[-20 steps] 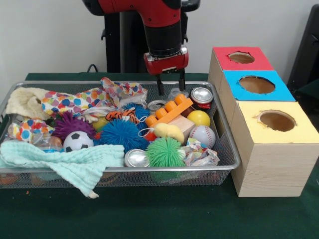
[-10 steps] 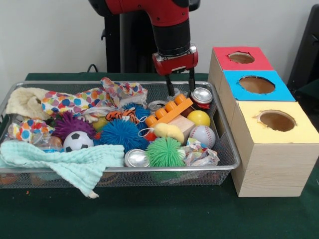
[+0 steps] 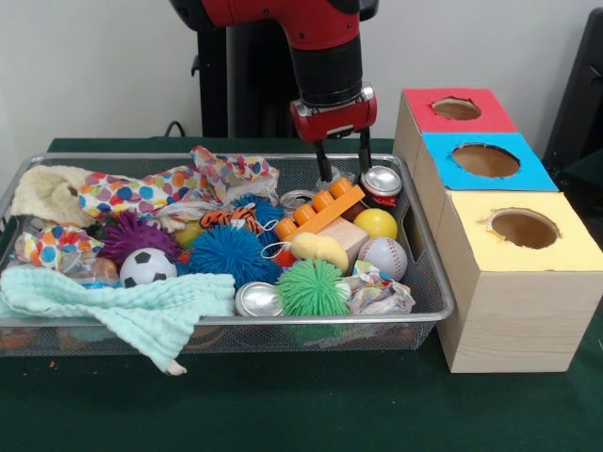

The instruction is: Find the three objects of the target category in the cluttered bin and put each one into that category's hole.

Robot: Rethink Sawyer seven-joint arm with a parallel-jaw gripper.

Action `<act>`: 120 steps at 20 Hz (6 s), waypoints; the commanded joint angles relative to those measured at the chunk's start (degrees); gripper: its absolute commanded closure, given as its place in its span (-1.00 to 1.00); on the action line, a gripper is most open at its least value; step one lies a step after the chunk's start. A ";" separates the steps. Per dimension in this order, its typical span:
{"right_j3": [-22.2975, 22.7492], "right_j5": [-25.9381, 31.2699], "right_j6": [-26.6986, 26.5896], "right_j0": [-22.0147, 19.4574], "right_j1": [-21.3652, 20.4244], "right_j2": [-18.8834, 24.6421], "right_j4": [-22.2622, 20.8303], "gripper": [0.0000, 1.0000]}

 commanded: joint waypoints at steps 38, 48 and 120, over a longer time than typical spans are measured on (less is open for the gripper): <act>-4.46 6.47 -1.65 -5.46 1.92 5.01 -2.12 -1.00; -5.31 8.82 -3.46 -5.82 1.44 4.94 -2.77 -1.00; -7.22 8.28 -4.31 -10.00 3.42 8.03 -10.55 -1.00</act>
